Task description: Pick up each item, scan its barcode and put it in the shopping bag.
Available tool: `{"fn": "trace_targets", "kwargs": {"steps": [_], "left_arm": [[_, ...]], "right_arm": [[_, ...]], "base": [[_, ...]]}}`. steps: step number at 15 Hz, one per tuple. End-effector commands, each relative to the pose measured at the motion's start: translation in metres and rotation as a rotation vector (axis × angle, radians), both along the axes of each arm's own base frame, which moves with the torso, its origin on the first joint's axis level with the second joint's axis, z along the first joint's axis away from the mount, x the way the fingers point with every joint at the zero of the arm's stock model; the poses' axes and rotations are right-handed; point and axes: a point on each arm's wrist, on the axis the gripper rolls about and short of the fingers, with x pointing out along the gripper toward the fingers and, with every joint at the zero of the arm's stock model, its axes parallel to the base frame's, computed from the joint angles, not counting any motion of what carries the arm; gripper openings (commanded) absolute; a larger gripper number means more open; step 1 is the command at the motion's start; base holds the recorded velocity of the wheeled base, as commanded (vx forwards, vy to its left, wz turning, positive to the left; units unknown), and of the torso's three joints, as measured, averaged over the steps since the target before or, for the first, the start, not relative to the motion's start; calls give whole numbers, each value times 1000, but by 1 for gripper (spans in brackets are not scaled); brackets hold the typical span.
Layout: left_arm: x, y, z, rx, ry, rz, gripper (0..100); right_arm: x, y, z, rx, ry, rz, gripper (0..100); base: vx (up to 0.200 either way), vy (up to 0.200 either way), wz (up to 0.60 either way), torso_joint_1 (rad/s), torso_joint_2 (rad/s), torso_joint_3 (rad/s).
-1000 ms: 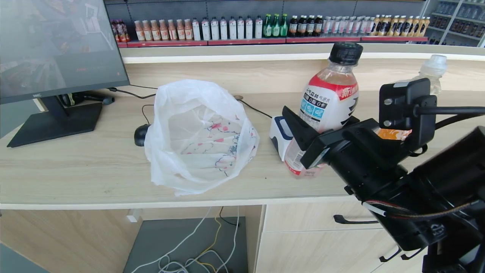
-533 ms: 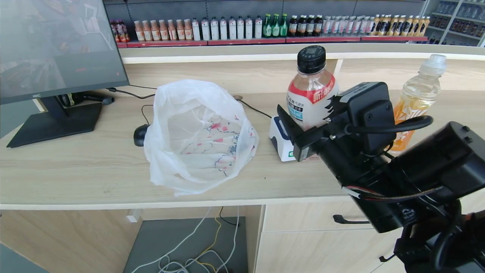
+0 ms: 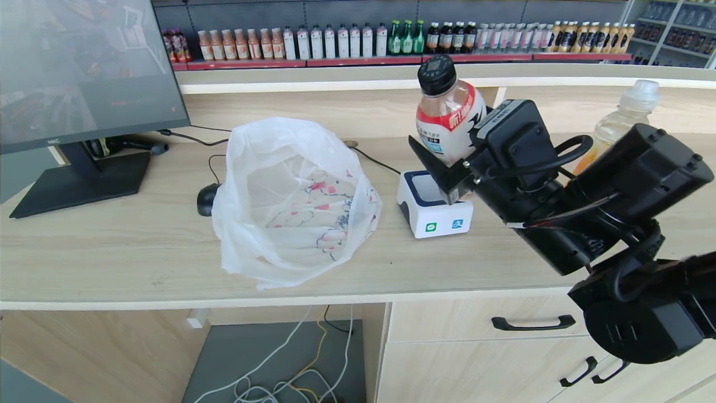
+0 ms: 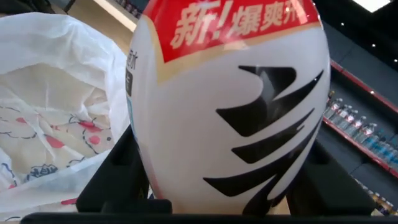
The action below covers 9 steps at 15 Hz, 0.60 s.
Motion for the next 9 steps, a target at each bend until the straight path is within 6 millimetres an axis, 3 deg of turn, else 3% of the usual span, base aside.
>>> {"fn": "trace_targets", "kwargs": {"steps": [1, 4, 6, 9], "left_arm": [[0, 0, 0, 0, -1, 0, 100], [0, 0, 0, 0, -1, 0, 100], [0, 0, 0, 0, -1, 0, 100], [0, 0, 0, 0, -1, 0, 100]], "right_arm": [[11, -1, 6, -32, -36, 20, 0], [19, -7, 5, -83, -71, 63, 0], [30, -27, 5, -153, -117, 82, 0], [37, -37, 4, -199, -149, 121, 0]], "base": [[0, 0, 0, 0, 0, 0], [0, 0, 0, 0, 0, 0], [0, 0, 0, 0, 0, 0], [0, 0, 0, 0, 0, 0]]}}
